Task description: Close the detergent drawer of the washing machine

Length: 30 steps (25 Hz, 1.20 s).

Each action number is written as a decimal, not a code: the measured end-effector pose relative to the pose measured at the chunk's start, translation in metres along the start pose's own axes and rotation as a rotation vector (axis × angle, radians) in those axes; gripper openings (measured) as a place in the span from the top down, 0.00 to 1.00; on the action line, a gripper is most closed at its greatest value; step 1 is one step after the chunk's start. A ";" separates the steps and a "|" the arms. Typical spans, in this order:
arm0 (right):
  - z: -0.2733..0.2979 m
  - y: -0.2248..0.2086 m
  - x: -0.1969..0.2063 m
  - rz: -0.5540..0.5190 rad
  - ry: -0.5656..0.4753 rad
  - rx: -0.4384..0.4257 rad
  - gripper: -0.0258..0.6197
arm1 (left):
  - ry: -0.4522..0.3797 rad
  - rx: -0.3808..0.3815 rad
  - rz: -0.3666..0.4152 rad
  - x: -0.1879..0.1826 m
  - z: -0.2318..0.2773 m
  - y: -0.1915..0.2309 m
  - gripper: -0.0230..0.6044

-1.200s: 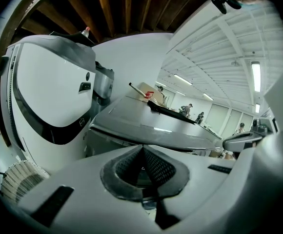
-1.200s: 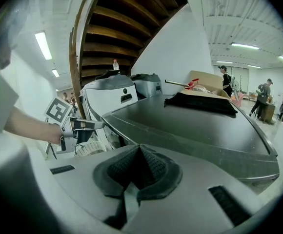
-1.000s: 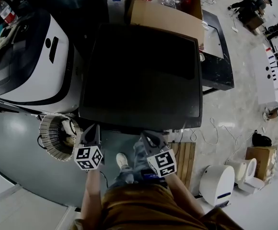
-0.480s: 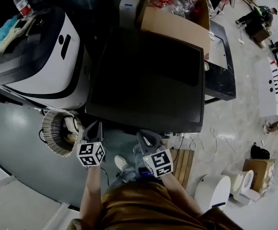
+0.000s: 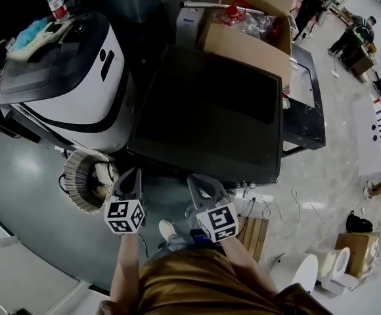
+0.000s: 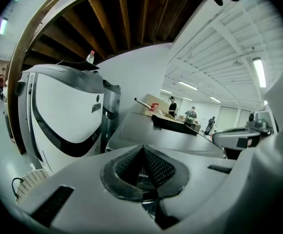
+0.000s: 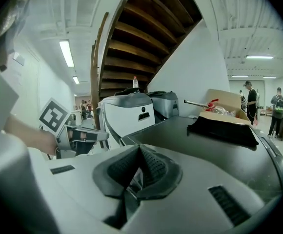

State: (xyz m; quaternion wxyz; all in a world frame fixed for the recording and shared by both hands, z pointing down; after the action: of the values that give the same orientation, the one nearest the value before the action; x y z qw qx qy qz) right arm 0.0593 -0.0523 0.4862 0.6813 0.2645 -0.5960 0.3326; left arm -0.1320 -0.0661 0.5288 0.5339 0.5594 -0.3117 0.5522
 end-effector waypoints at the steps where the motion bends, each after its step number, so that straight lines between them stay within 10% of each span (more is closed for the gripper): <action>1: -0.002 0.004 0.000 -0.005 -0.003 -0.003 0.94 | -0.015 0.003 0.006 -0.004 -0.005 -0.002 0.92; 12: -0.014 0.035 -0.018 -0.048 -0.044 0.001 0.94 | -0.152 0.003 0.048 -0.044 -0.049 -0.004 0.92; 30: -0.014 0.039 -0.018 -0.064 -0.035 -0.004 0.94 | -0.154 0.035 -0.017 -0.041 -0.049 -0.002 0.92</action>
State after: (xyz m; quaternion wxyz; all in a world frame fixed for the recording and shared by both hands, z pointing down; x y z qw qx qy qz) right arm 0.0369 -0.0196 0.4650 0.6819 0.2878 -0.5996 0.3045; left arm -0.1520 -0.0292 0.4803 0.5032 0.6120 -0.3374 0.5083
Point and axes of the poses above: the fingertips, and each gripper's own axes: z forward along the fingers, y to its left, x out of its underside, the point moved 4 cm from there along -z, backward along the fingers, and after that the axes turned 12 degrees about -y, right-handed, at the moved point
